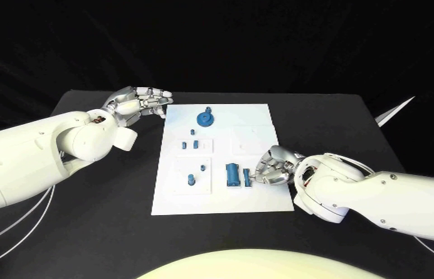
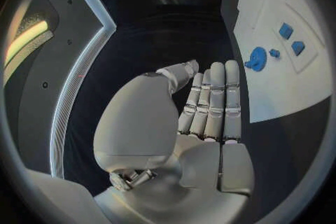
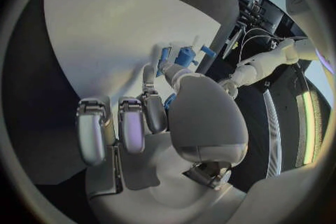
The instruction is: Assemble the parts on the task board
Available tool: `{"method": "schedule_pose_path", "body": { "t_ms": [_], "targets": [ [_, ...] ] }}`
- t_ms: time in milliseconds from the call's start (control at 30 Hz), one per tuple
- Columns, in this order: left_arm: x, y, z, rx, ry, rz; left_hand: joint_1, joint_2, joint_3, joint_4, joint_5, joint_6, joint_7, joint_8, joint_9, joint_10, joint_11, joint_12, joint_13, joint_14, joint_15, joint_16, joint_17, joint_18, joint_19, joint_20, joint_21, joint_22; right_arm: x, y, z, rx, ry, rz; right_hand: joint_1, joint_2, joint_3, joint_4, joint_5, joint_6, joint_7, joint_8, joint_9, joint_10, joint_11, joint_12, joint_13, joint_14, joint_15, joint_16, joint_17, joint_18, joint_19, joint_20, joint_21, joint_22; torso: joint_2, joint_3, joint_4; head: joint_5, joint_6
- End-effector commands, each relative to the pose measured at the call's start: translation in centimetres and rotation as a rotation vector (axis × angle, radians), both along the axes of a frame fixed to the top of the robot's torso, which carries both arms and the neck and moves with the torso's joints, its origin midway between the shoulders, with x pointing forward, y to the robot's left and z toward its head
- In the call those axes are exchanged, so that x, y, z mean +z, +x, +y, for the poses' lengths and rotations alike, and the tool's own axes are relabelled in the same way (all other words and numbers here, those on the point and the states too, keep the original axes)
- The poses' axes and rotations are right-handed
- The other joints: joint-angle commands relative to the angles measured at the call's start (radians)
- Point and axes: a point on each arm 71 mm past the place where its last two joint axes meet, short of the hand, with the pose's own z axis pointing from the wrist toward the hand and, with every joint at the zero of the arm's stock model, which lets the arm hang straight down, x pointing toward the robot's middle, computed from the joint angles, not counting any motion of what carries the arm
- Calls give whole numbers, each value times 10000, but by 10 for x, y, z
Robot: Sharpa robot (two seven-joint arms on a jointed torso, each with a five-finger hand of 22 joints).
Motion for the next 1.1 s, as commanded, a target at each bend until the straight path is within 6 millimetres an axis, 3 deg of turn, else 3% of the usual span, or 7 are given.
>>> {"method": "schedule_pose_path", "body": {
  "t_ms": [33,267,467,633,700,933,1100],
  "targets": [
    [1,0,-2,-59,-31,-23,-96,122,-66,134,210,-132,39,30,188,-175,41,129,-106,-76,26,-139,-81,-17,63,8,-103,-99,0,-1,1,61,31,-26,-98,-218,200,-42,88,89,-20,237,-24,349,-139,-14,1466,976,-90,134,2428,-358,1030,-113,199,2731,3,-4,1,0,23],
    [1,0,-2,-18,-75,-120,-149,112,-81,168,200,-134,43,34,192,-180,46,141,-112,-73,36,-136,-80,-22,60,17,-118,-108,4,3,-3,-122,883,-532,-336,-384,73,136,93,-41,47,169,-63,287,-87,-177,1398,951,-54,69,2314,-340,1008,-93,114,2707,-8,-4,-11,-11,71],
    [0,0,-2,303,-310,-436,-359,53,-181,325,163,-138,3,54,209,-174,30,186,-117,-90,55,-114,-66,-24,46,55,-257,-200,18,26,-14,-245,3560,-1800,2,-376,163,66,102,-804,398,-225,-189,-336,212,-1463,835,753,191,-419,1551,-33,588,111,-1442,2264,-145,-26,-64,-46,294],
    [-5,2,-2,868,-513,-693,-386,-12,-135,459,153,-118,-102,150,276,-3,-9,279,-139,-952,142,-978,-412,-61,-462,154,-1105,-674,29,61,-31,-752,5100,-2619,544,-311,597,-233,92,-1504,756,-582,-246,-2330,541,-5280,-1153,-44,483,-2155,-561,705,-750,392,-5861,762,-340,-71,-156,-99,681],
    [-7,3,-3,1140,-575,-822,-381,-55,-44,536,135,-152,-107,209,322,-23,61,105,-272,-1414,313,-2044,-861,-94,-846,329,-1939,-1161,32,78,-39,-1066,5656,-2819,744,-304,939,-317,87,-1822,960,-725,-345,-3899,772,-7671,-2689,-1421,697,-4538,-2983,1330,-2329,600,-10335,-1065,-397,-87,-190,-119,792],
    [-14,15,-8,2138,-729,-1205,-428,-255,140,843,119,-636,-358,87,122,238,417,-1420,-719,-1748,863,-5585,-1930,-58,-1009,1070,-5487,-3538,36,126,-58,-2054,6991,-3333,1157,-405,1955,-699,27,-1796,1078,-1076,-991,-3825,1009,-10660,-6979,-3051,967,-9230,-5998,1463,-3089,870,-13396,-3740,-576,-67,-263,-55,1254],
    [-21,27,-15,2678,-776,-1310,-358,-234,-208,982,120,-845,-525,-258,-278,-92,331,-2420,-727,-2303,937,-7357,-2356,-349,-1388,1219,-7401,-4862,34,149,-64,-2328,7433,-3535,1166,-365,2012,-937,44,-1812,1326,-1750,-1625,-3718,1459,-12293,-10062,-4337,1701,-12429,-7701,1459,-4452,1619,-14895,-6394,-725,-20,-281,9,1394]
  ]
}}
